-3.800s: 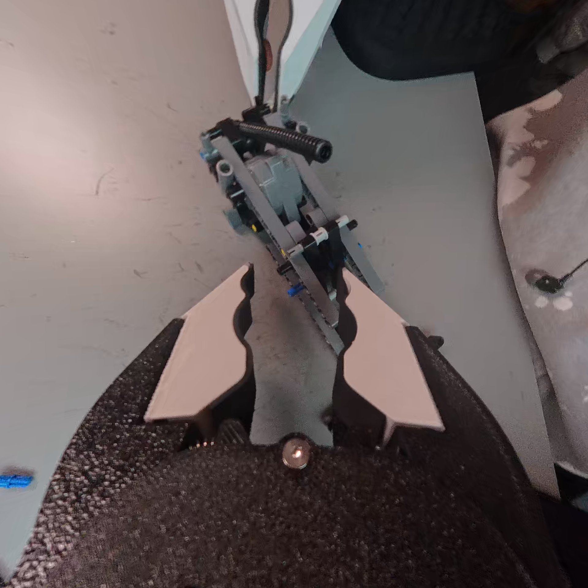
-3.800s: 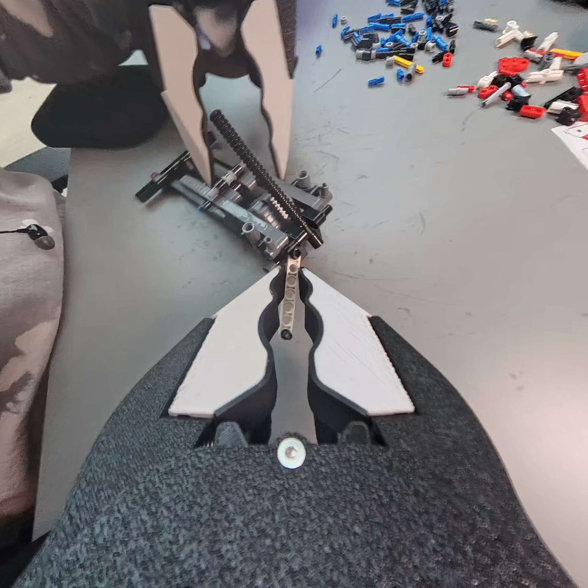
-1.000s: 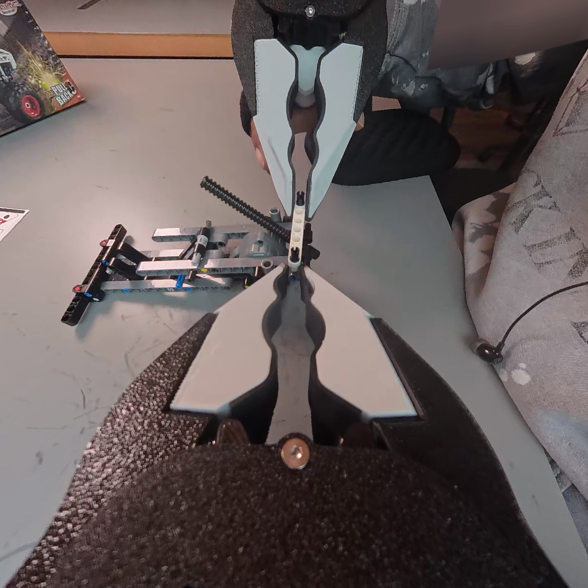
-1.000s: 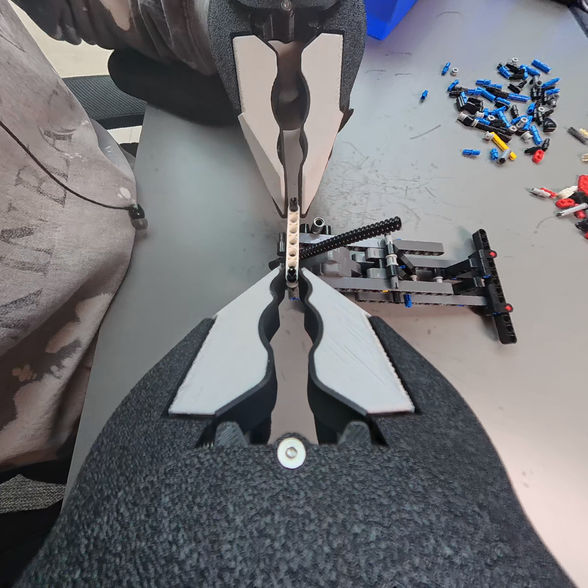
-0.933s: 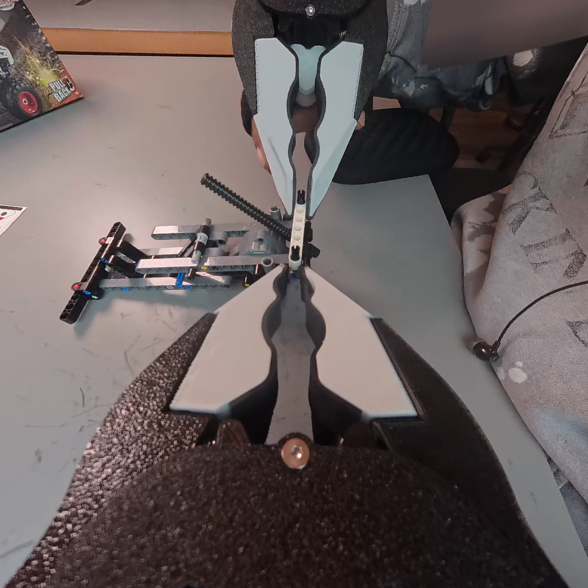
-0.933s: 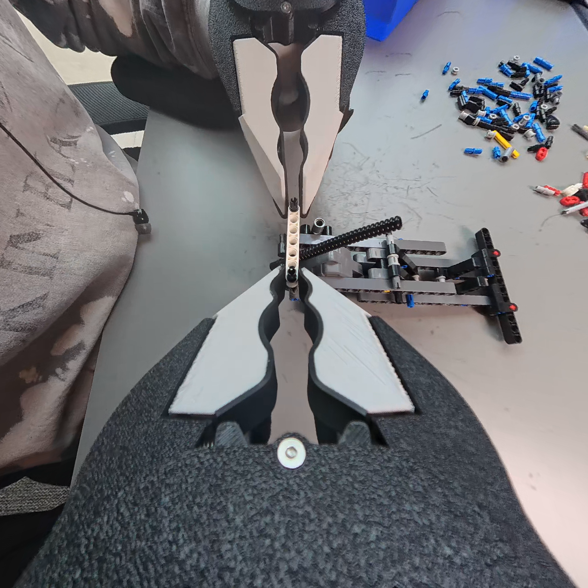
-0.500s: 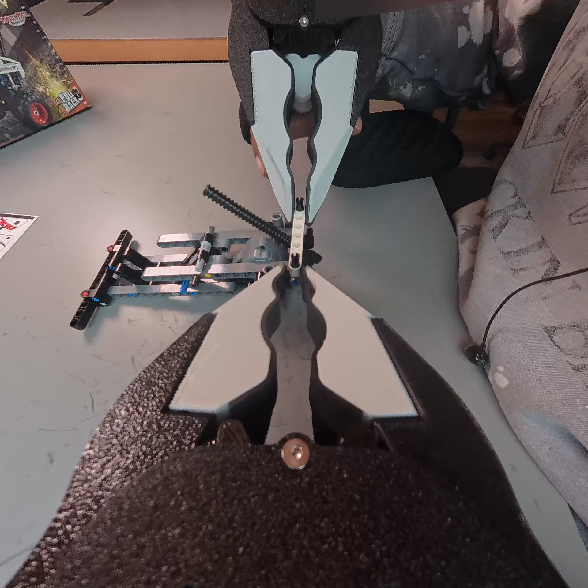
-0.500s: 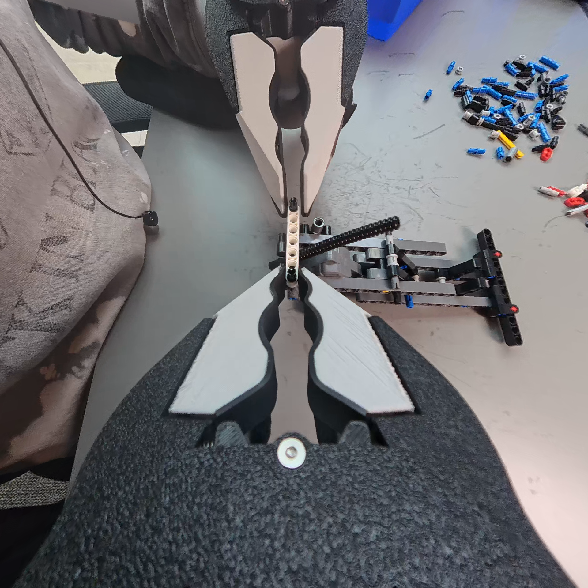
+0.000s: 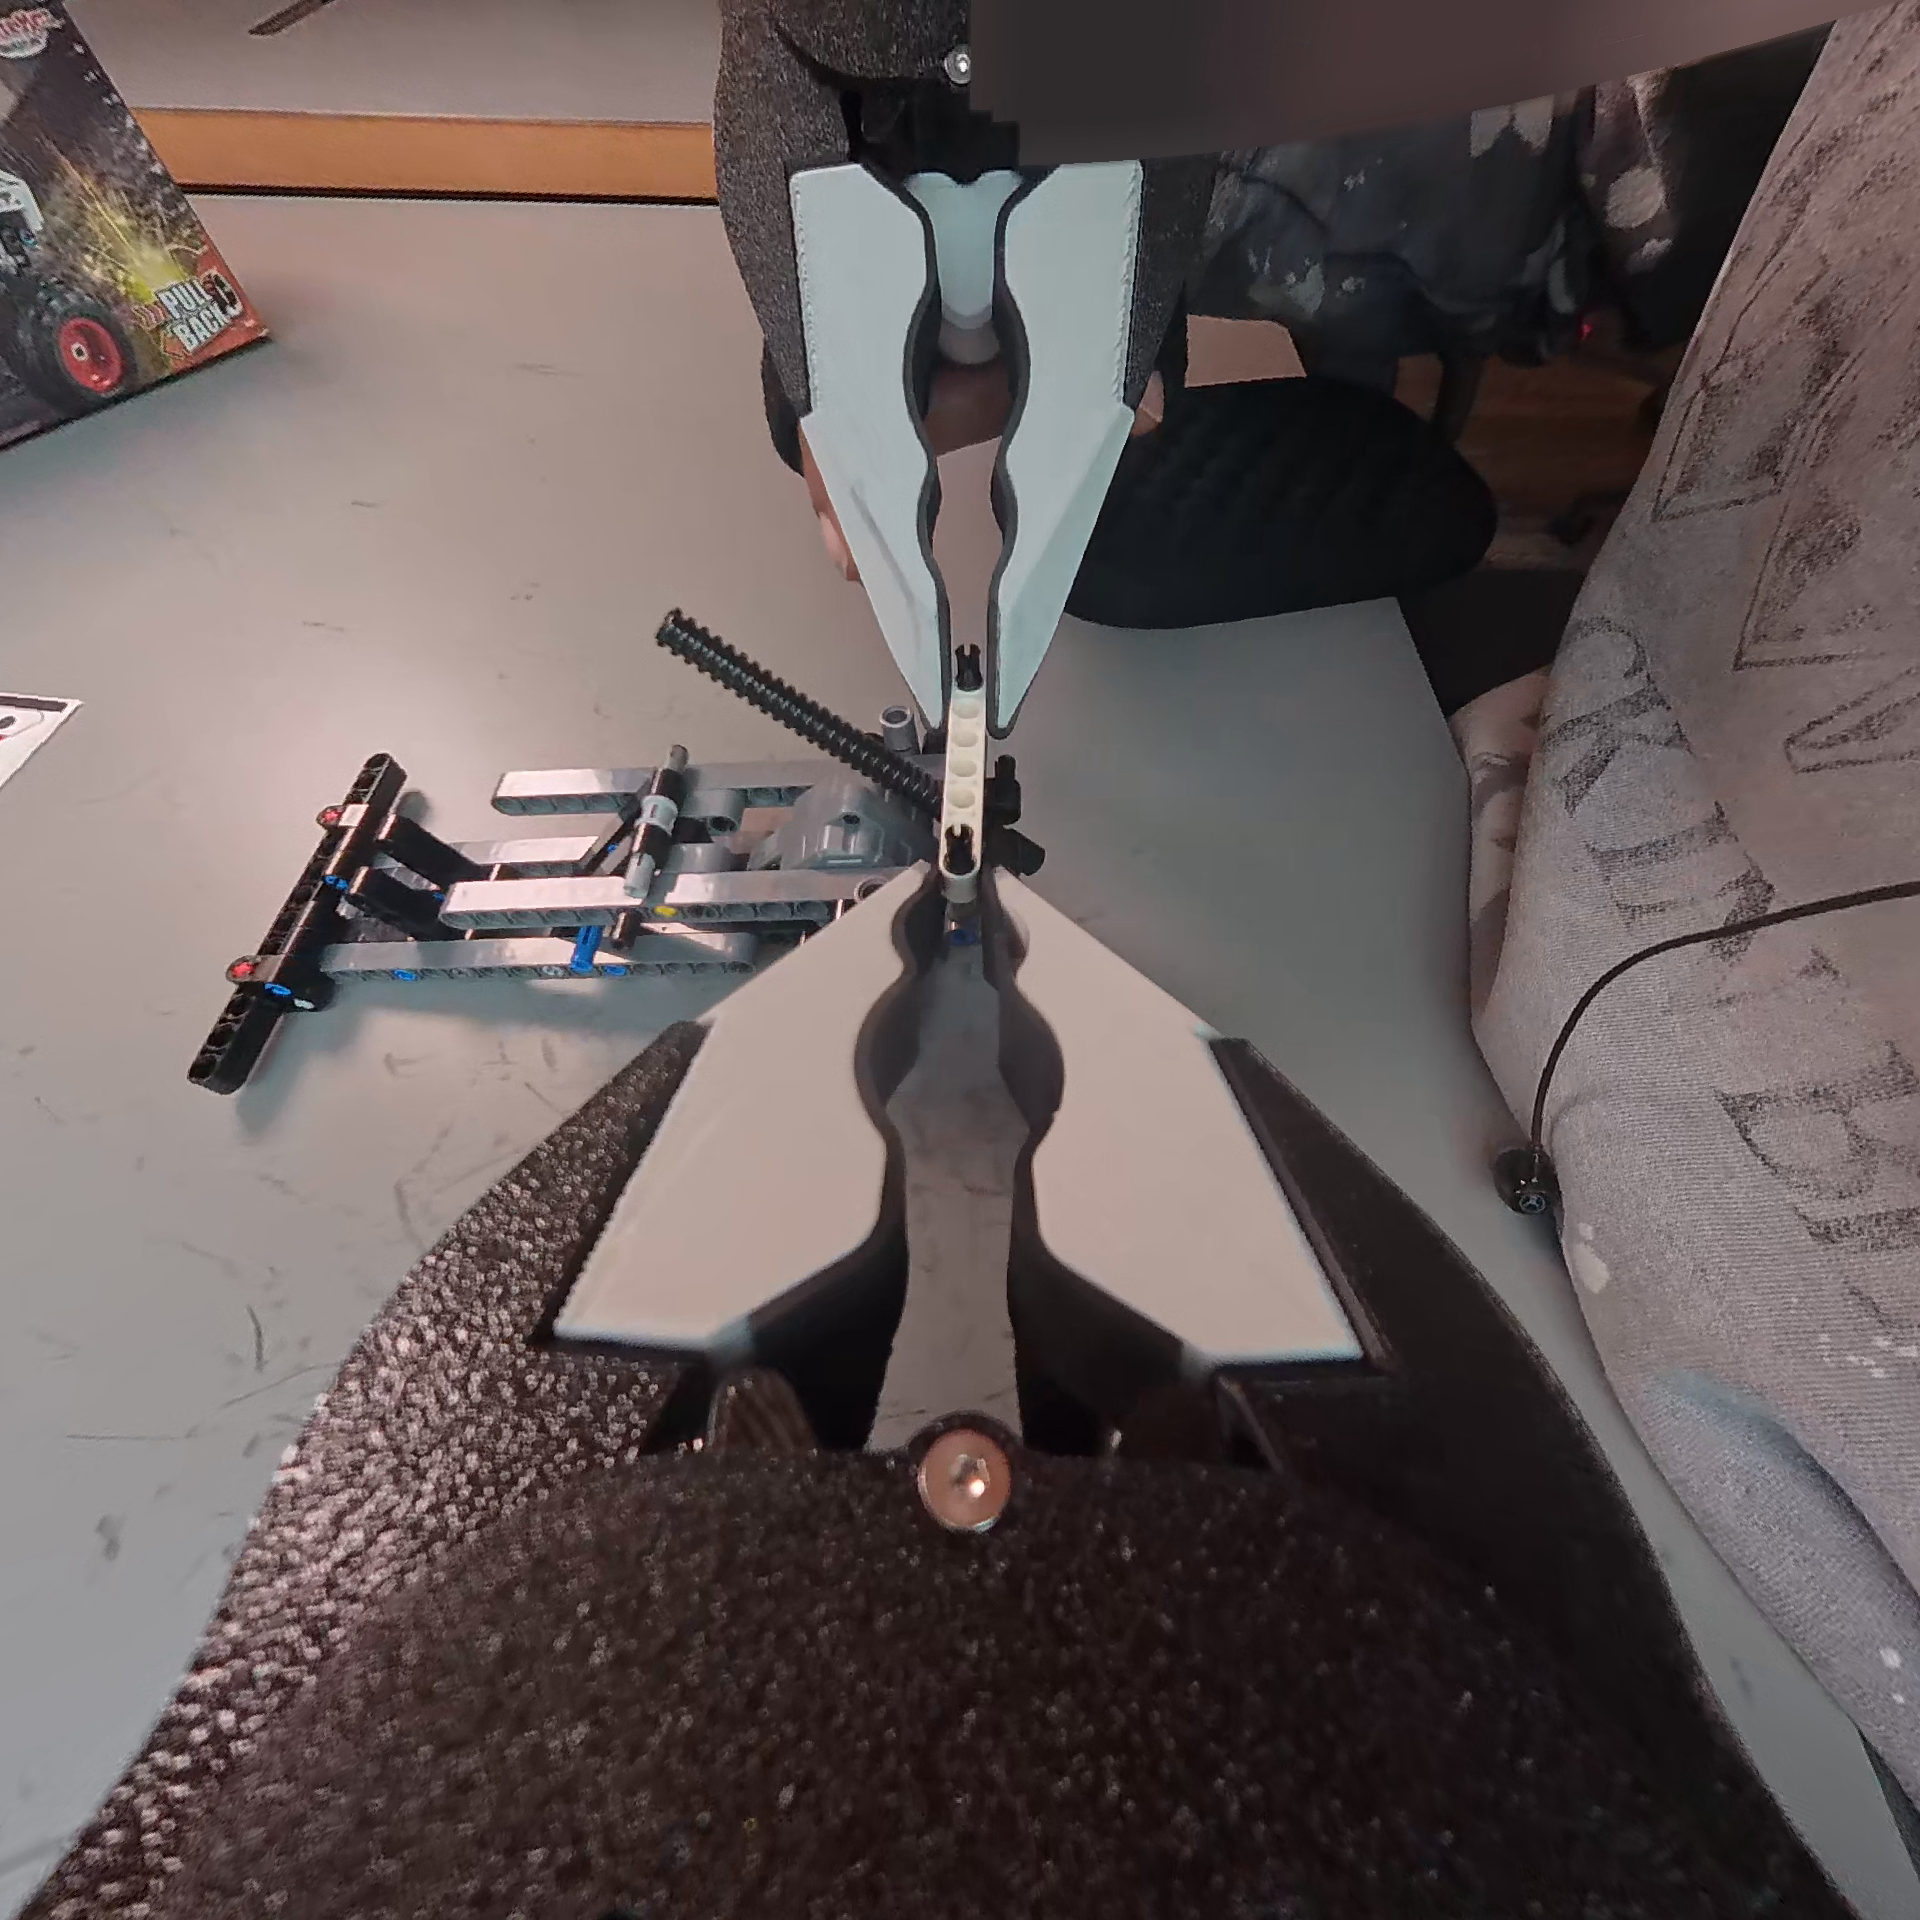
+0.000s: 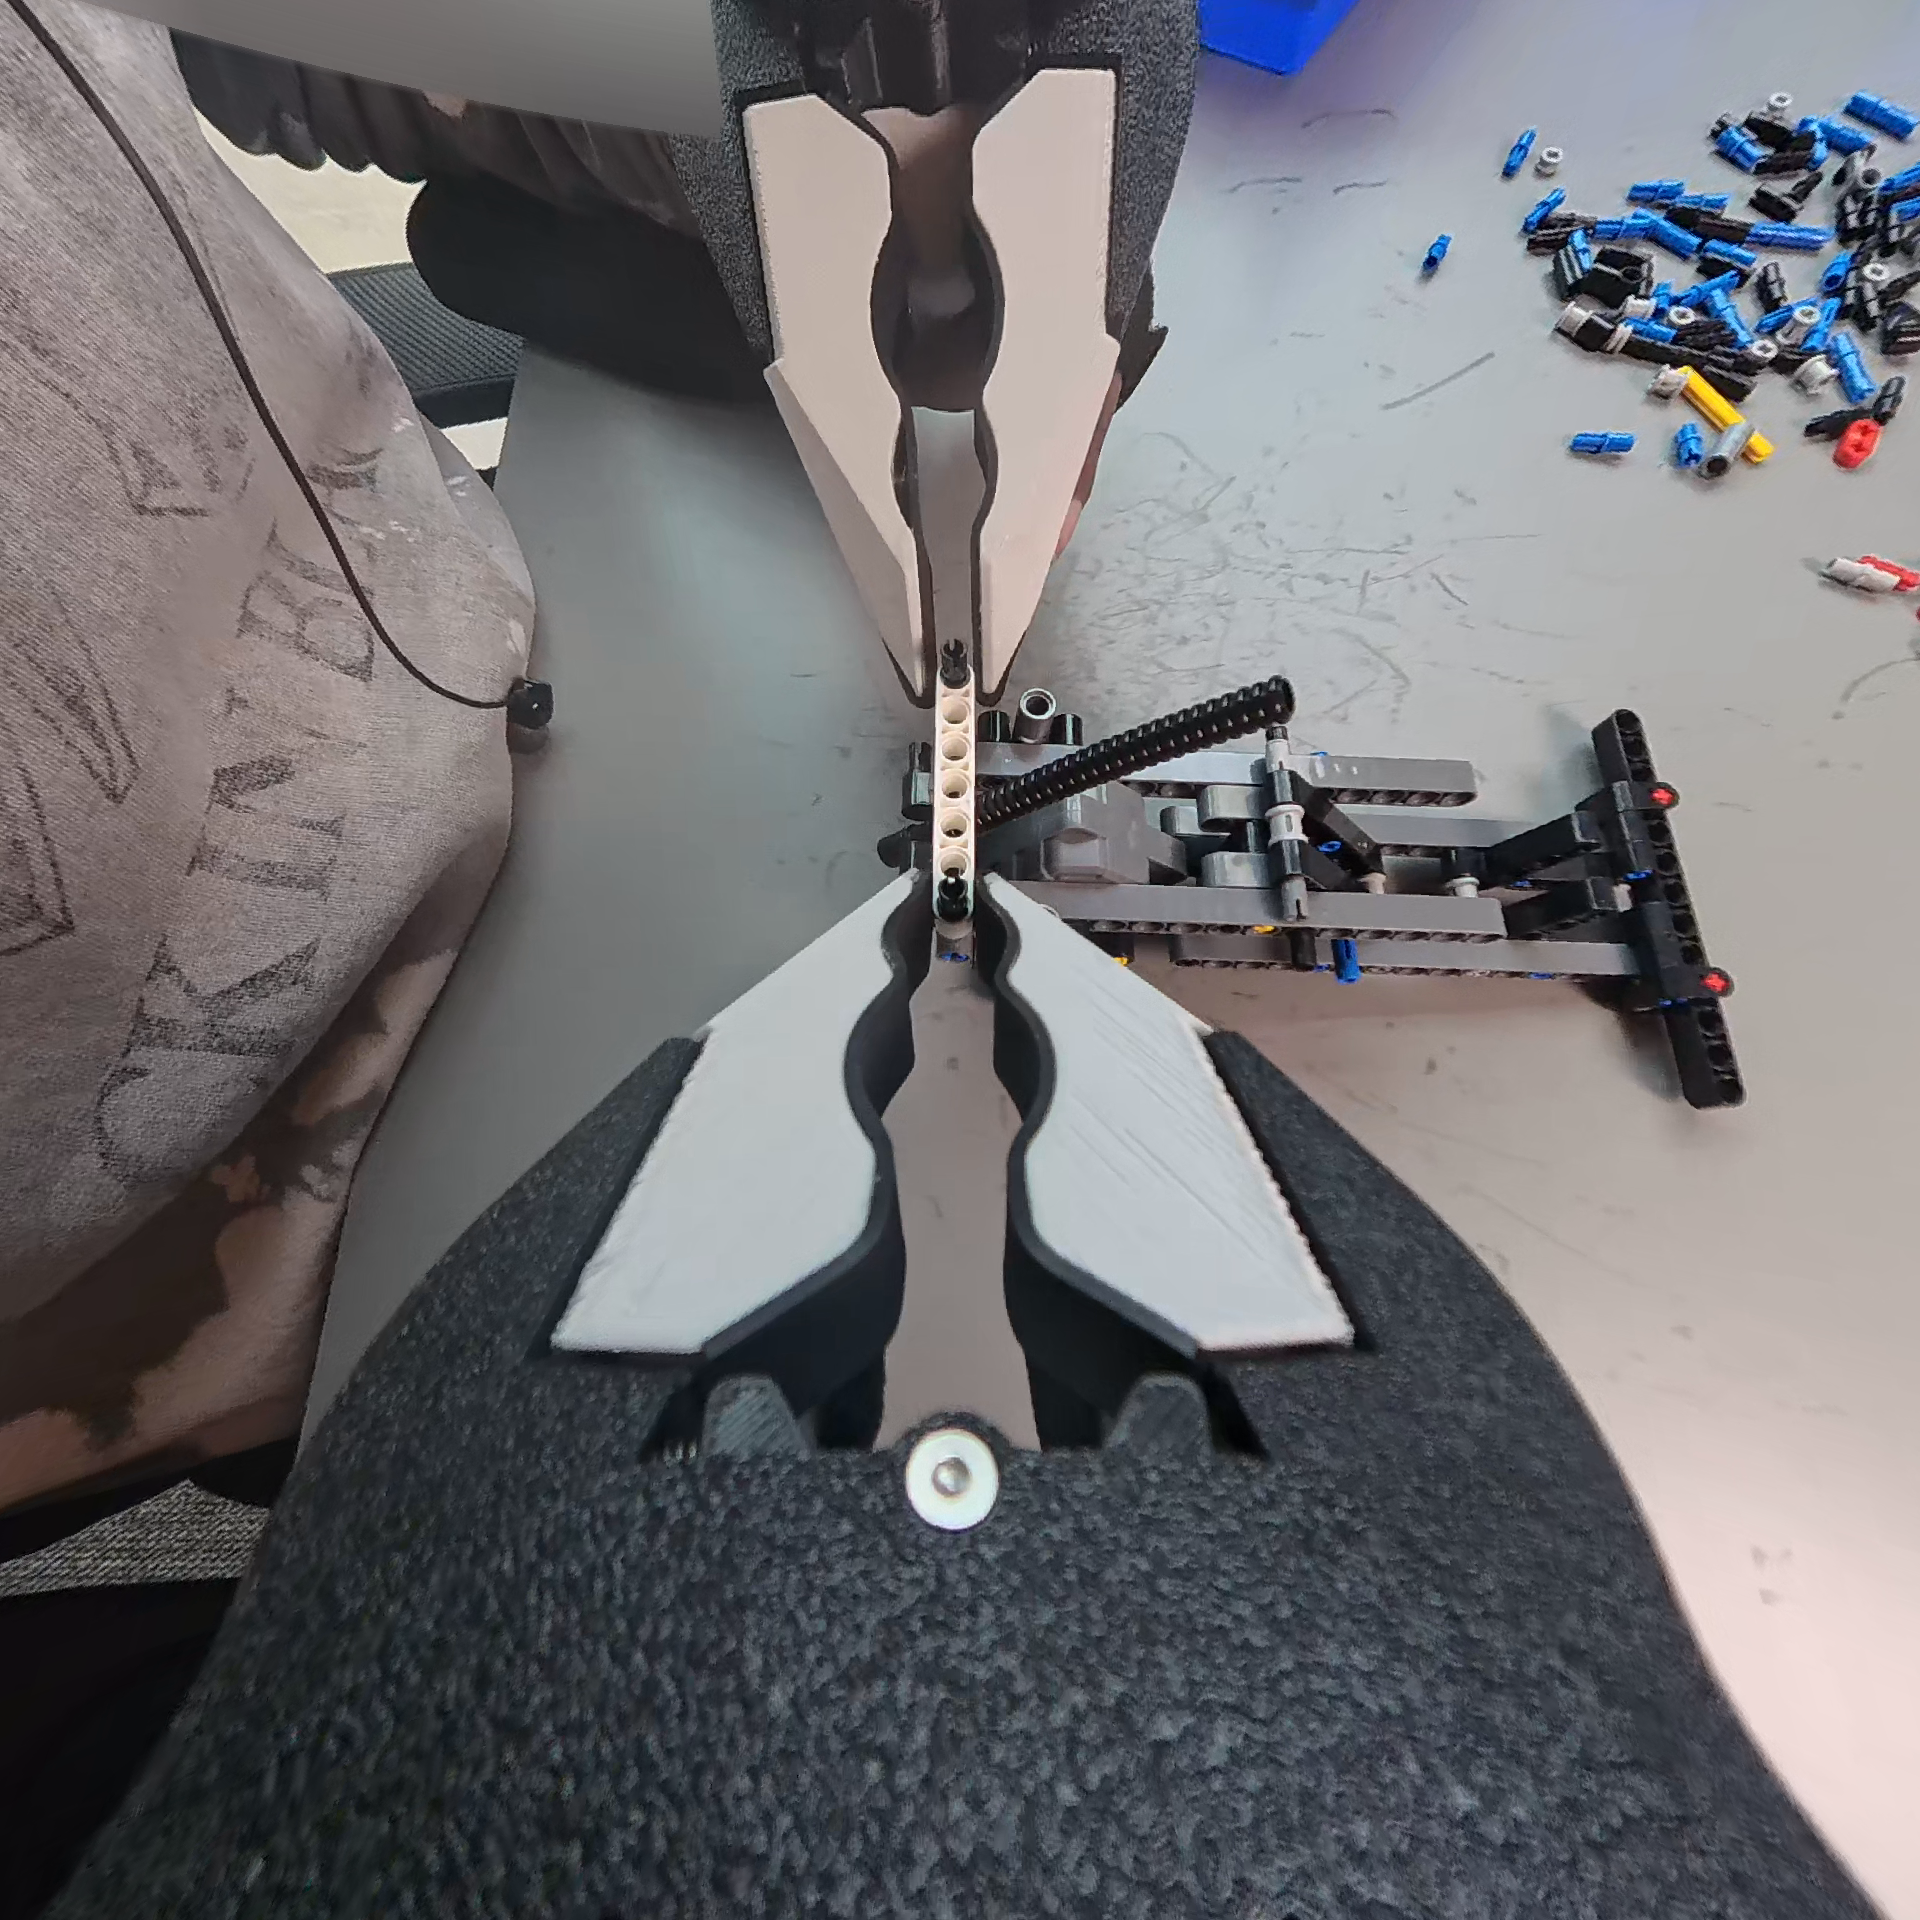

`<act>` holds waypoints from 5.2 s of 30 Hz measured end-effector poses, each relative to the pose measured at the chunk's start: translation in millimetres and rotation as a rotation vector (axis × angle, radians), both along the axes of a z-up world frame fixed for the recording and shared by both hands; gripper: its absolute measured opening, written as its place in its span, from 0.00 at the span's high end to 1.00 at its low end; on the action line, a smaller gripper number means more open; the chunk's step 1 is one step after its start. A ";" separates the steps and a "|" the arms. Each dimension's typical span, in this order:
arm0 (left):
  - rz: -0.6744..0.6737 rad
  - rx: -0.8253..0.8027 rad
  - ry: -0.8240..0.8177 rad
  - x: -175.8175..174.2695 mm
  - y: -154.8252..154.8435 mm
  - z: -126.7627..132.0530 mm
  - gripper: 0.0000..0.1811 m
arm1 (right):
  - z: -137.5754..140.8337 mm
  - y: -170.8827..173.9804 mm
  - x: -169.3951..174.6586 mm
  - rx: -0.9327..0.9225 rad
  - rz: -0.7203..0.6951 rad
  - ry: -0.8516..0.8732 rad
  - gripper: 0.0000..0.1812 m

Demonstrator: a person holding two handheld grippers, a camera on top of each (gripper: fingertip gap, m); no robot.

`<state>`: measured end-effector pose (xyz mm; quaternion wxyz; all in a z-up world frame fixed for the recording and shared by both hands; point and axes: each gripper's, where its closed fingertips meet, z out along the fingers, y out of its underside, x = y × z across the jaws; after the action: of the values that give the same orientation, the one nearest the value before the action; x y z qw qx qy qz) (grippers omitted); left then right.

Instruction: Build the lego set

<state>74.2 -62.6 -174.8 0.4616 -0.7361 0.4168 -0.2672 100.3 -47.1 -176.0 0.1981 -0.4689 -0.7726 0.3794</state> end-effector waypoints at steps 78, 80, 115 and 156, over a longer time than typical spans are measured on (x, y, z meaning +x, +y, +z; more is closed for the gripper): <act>0.352 -0.419 -0.125 5.5 4.6 -28.7 0.95 | -3.3 -10.2 -22.2 0.333 0.056 -0.439 0.96; 0.351 -0.421 -0.125 5.5 4.6 -28.7 0.95 | -3.5 -10.1 -22.4 0.330 0.054 -0.446 0.96; 0.320 -0.376 -0.121 7.1 1.5 -21.8 0.96 | -3.6 -11.3 -15.2 0.321 0.083 -0.532 0.96; 0.291 -0.358 -0.057 20.3 -0.8 -28.6 0.91 | -4.7 -11.0 -12.8 0.356 0.212 -0.443 0.96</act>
<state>94.4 -63.4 -203.5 0.3690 -0.8506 0.2392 -0.2883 87.5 -58.1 -180.7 0.0631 -0.4147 -0.8961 0.1450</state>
